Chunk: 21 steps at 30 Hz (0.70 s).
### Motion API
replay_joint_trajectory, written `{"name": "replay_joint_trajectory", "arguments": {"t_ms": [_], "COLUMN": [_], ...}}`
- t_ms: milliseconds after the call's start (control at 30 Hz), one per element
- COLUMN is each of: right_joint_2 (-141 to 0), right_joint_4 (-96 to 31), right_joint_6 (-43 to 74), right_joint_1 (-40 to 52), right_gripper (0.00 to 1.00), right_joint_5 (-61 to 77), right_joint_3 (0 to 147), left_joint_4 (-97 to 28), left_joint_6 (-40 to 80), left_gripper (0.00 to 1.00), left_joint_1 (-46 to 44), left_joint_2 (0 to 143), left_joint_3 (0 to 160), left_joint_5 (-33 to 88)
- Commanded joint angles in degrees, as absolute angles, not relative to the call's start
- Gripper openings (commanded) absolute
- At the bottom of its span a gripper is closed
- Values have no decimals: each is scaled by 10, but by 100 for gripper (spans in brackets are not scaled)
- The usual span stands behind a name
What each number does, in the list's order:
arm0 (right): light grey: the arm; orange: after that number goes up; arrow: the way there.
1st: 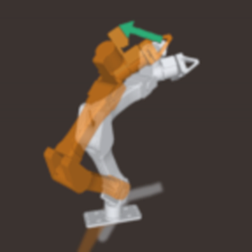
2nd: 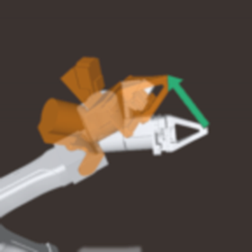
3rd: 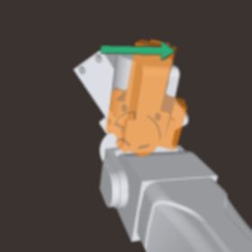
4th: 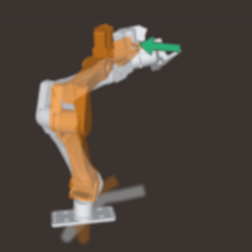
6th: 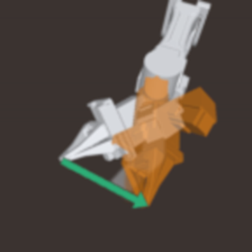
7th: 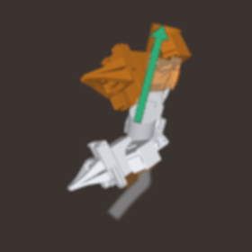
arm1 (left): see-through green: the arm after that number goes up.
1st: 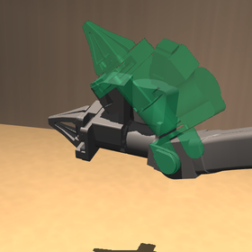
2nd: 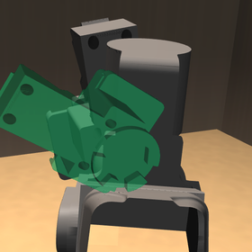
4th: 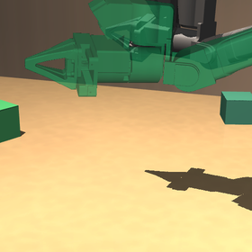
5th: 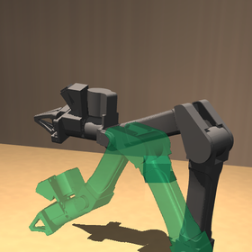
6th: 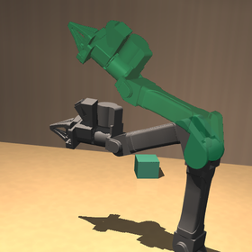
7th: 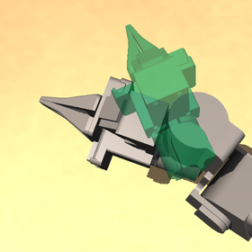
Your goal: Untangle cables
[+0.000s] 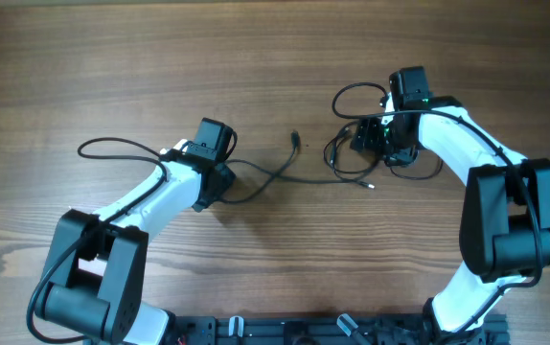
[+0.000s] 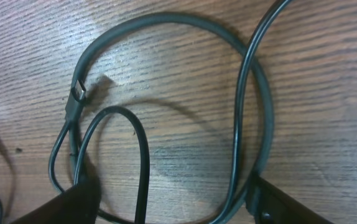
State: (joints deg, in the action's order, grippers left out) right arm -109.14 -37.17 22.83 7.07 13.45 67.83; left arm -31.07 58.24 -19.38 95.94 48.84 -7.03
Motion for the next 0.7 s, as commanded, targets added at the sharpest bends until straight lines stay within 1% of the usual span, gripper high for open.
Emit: {"name": "replay_joint_trajectory", "arguments": {"t_ms": [0, 67, 133, 267, 433, 500, 667], "right_joint_2": [-1104, -1104, -1103, -1103, -1103, -1104, -1105], "right_joint_4": [-356, -358, -358, -333, -308, -308, -297], "right_joint_6": [229, 224, 224, 210, 209, 209, 210], "right_joint_1": [72, 72, 70, 71, 73, 73, 73], "right_gripper": [71, 72, 80, 80, 80, 80, 79], "right_joint_5": [101, 103, 104, 142, 138, 116, 114], "right_joint_3": [675, 676, 685, 689, 689, 685, 630], "left_joint_4": [-311, -310, -311, -308, -308, -308, -308], "left_joint_6": [590, 590, 590, 590, 590, 590, 590], "left_gripper": [36, 37, 37, 39, 40, 41, 42], "left_joint_1": [-189, -189, -189, -189, -189, -189, -189], "left_joint_2": [972, 972, 972, 972, 972, 972, 972], "left_joint_3": [476, 476, 476, 476, 476, 476, 476], "left_joint_5": [-74, -74, -74, -74, -74, -74, -74]}}
